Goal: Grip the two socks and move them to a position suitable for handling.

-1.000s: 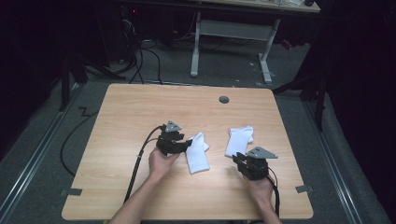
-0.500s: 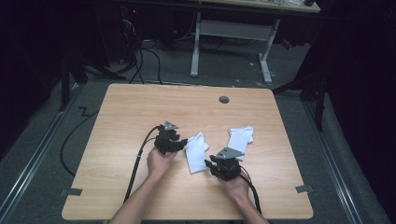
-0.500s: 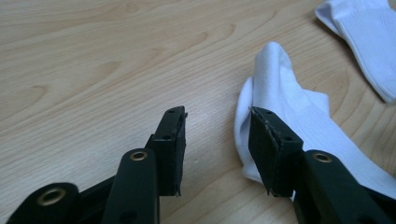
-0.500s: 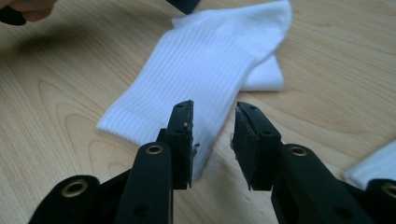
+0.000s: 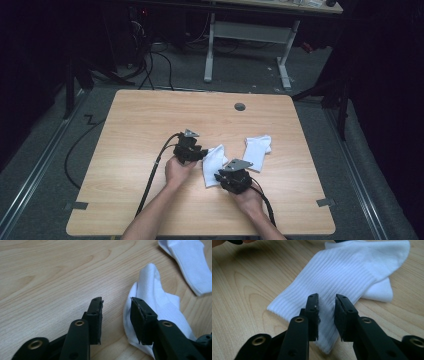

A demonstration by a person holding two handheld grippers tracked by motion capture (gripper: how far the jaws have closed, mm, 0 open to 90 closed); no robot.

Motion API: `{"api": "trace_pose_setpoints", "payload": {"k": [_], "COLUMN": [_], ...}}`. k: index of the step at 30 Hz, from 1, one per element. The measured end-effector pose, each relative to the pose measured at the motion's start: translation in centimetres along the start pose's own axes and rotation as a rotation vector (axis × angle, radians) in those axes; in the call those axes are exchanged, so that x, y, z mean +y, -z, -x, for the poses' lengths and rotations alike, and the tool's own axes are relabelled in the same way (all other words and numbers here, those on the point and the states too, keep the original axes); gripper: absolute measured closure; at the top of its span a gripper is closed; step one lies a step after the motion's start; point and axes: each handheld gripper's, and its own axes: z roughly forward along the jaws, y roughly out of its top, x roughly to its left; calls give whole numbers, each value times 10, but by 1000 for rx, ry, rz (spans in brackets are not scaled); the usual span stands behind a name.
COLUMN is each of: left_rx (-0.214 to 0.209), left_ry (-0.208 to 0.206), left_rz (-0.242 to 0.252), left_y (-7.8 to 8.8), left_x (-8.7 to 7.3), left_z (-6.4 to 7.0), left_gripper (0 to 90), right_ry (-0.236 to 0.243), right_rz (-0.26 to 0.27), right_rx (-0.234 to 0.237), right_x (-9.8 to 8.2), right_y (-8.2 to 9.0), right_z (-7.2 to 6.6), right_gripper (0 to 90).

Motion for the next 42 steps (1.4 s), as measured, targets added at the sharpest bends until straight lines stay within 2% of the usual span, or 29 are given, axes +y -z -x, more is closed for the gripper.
{"api": "trace_pose_setpoints", "payload": {"k": [6,9,10,13,17,25,27,28,32,39,42], "left_rx": [-44,-49,-48,-51,-48,-30,-19,-12,-2,31,49], "left_ry": [-23,-20,-22,-30,-21,-21,-19,-16,-18,-13,-6], "left_rz": [-18,-29,-33,-38,-31,34,53,75,107,144,154], "left_y": [-8,-11,-11,-12,-10,6,11,17,24,31,33], "left_x": [2,2,2,2,3,10,11,12,14,16,16], "left_z": [5,6,6,7,5,1,-1,-3,-5,-10,-13], "left_gripper": [721,782,840,881,891,896,897,897,897,896,895], "right_ry": [6,6,9,14,9,9,16,34,58,66,71], "right_rz": [2,2,1,-1,3,9,15,30,40,49,36], "right_rx": [4,11,11,10,8,-12,-14,-20,-32,-40,-35], "right_x": [0,0,0,0,0,0,0,2,3,-2,-7], "right_y": [0,0,0,0,0,2,4,8,13,24,25], "right_z": [1,2,2,2,1,-2,-4,-7,-11,-15,-16], "right_gripper": [798,820,830,836,843,861,864,865,866,865,863]}}
